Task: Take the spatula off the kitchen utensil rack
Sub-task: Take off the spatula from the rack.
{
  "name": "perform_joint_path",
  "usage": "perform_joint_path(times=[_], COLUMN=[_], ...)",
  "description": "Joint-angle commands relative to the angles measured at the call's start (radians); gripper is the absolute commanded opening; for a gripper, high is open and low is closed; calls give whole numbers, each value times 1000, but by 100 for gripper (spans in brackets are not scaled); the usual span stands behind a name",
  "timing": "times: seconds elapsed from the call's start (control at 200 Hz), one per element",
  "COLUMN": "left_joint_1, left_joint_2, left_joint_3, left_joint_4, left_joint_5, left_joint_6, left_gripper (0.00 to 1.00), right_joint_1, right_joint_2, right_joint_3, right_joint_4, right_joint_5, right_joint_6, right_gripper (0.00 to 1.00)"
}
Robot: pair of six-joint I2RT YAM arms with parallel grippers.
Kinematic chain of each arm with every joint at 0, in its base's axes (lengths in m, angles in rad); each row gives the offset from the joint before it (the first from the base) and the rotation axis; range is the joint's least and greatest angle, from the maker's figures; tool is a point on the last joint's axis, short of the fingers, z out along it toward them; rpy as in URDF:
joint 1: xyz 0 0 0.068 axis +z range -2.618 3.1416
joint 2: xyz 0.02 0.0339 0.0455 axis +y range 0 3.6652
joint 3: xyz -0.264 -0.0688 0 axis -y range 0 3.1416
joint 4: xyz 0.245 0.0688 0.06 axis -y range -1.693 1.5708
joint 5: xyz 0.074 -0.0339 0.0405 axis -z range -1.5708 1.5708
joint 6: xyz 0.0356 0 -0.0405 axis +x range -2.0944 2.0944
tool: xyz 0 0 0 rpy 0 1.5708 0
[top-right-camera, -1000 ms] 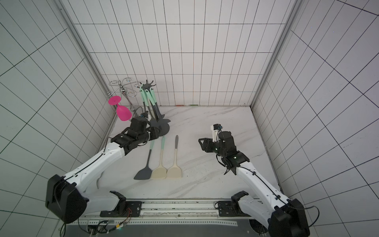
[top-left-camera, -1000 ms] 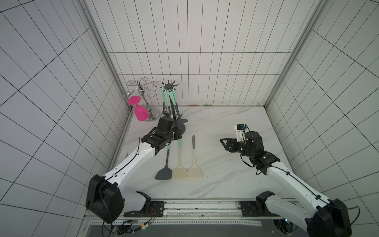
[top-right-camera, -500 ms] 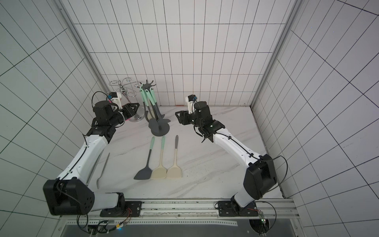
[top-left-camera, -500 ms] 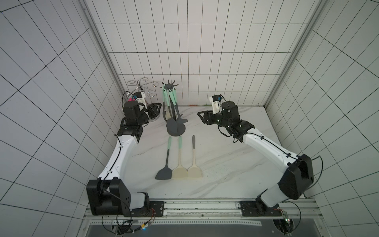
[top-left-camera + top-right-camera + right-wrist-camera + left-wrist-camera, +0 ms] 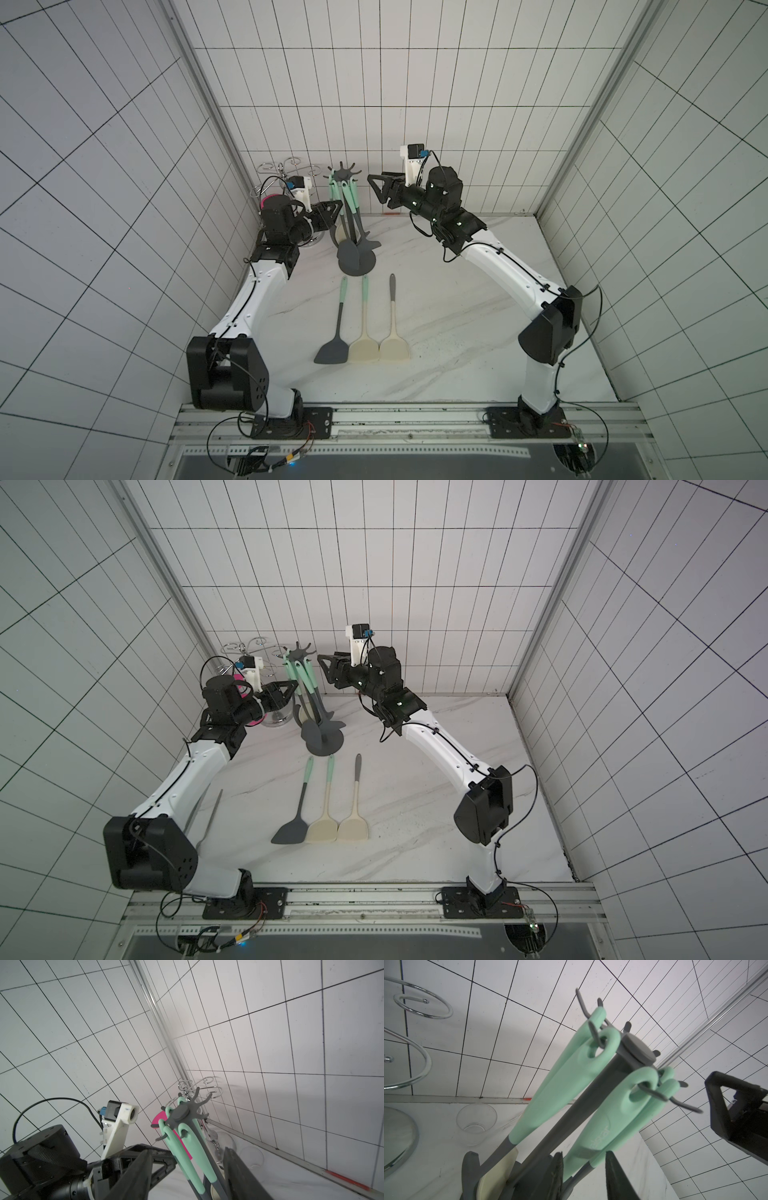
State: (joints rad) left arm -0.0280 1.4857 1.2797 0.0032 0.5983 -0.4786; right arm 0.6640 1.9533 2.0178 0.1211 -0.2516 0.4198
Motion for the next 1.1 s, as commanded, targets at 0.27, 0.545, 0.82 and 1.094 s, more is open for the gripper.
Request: perform_joint_path(times=[0.27,0.545,0.82,1.094], left_joint_1=[9,9,11,15], left_joint_2=[35,54,68,73], left_joint_3=[22,39,40,40], left_joint_4=[51,25,19,8], left_joint_5=[54,73,65,61], left_joint_6=[23,54,55,56], left_gripper=[29,20,16,9], right_joint_1=[32,33,33,32], right_joint_2=[219,230,227,226], right_joint_3=[306,257,208,175], right_joint_4=[51,62,58,61], right_joint_5=[-8,-16,-13,-14], right_joint_6=[30,21,-4,-16], right_gripper=[57,54,53,52])
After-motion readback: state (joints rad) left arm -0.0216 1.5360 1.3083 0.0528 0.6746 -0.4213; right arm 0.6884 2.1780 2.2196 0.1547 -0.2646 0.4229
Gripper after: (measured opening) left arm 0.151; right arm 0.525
